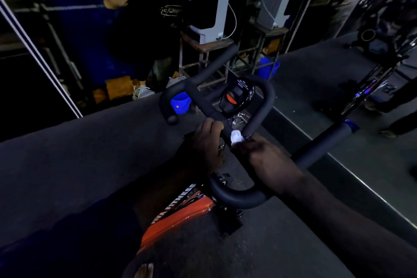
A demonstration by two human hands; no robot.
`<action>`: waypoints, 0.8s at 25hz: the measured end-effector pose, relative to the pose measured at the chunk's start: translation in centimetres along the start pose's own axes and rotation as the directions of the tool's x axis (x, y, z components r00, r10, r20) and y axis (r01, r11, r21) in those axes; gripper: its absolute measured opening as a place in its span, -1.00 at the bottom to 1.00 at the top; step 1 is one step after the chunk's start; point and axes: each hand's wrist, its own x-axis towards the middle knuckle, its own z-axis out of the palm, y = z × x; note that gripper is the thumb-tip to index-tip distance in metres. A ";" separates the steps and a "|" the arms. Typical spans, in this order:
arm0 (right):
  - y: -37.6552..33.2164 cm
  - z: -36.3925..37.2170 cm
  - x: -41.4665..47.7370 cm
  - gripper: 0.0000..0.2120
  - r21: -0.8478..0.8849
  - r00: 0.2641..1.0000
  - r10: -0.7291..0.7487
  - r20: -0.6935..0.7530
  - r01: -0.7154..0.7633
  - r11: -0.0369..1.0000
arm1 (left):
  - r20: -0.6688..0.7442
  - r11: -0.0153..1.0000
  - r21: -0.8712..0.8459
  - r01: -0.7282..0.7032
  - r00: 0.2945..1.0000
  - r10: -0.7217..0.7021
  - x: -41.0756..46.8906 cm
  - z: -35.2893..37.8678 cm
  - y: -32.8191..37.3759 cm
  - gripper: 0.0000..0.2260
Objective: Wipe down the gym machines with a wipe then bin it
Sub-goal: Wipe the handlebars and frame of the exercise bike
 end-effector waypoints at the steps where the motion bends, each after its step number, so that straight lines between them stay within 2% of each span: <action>1: 0.7 -0.7 0.1 -0.87 0.010 0.998 0.045 -0.034 -0.045 0.999 | 0.018 0.998 0.039 -0.050 0.999 0.049 0.1 -0.5 0.1 -0.50; 3: 2.4 -2.0 1.5 -0.77 0.075 0.949 0.193 -0.250 -0.180 0.981 | 0.059 0.984 0.128 -0.124 0.991 0.118 0.2 -1.3 0.4 -0.35; 5: 2.0 -1.3 1.8 -0.70 0.155 0.876 0.370 -0.309 -0.337 0.929 | 0.100 0.973 0.118 -0.196 0.978 0.185 0.2 -1.6 0.2 -0.31; 6: 1.0 -0.3 0.9 -0.70 0.124 0.888 0.376 -0.265 -0.355 0.926 | 0.128 0.968 0.102 -0.229 0.968 0.216 0.3 -1.5 0.0 -0.30; 8: -0.9 1.3 -1.6 -0.57 0.054 0.954 0.247 -0.169 -0.241 0.969 | 0.188 0.955 0.081 -0.284 0.946 0.265 0.7 -1.1 -0.4 -0.26; 9: -0.9 0.8 -2.0 -0.54 0.063 0.961 0.223 -0.165 -0.216 0.974 | 0.217 0.949 0.076 -0.305 0.934 0.283 1.0 -0.9 -0.6 -0.22; 10: -0.2 0.1 -1.6 -0.58 0.131 0.934 0.278 -0.222 -0.254 0.958 | 0.243 0.943 0.076 -0.323 0.924 0.296 1.3 -0.8 -0.8 -0.18; 12: 0.6 -1.1 0.4 -0.63 0.336 0.732 0.555 -0.395 -0.447 0.829 | 0.316 0.929 0.079 -0.360 0.893 0.319 1.8 -0.8 -0.8 -0.11; 13: 0.1 -1.1 1.2 -0.64 0.432 0.651 0.649 -0.395 -0.492 0.756 | 0.341 0.925 0.086 -0.369 0.884 0.321 2.0 -0.8 -0.8 -0.09; 14: -1.0 -0.4 1.5 -0.66 0.482 0.631 0.693 -0.349 -0.513 0.710 | 0.357 0.920 0.096 -0.381 0.876 0.325 2.1 -0.9 -0.7 -0.07; 16: -3.3 1.0 -0.6 -0.72 0.370 0.728 0.629 -0.275 -0.523 0.768 | 0.385 0.903 0.128 -0.409 0.860 0.335 2.4 -1.0 -0.5 -0.04; 18: -3.6 -1.0 -3.2 -0.79 0.243 0.821 0.549 -0.158 -0.506 0.827 | 0.399 0.892 0.162 -0.422 0.854 0.332 2.7 -1.1 -0.4 0.01; 19: -3.1 -2.1 -3.9 -0.83 0.164 0.842 0.530 -0.103 -0.511 0.844 | 0.413 0.890 0.165 -0.425 0.849 0.328 2.8 -1.3 -0.3 0.03; 20: -2.7 -3.0 -3.8 -0.85 0.093 0.838 0.534 -0.110 -0.526 0.845 | 0.424 0.891 0.152 -0.427 0.843 0.332 2.9 -1.5 -0.2 0.03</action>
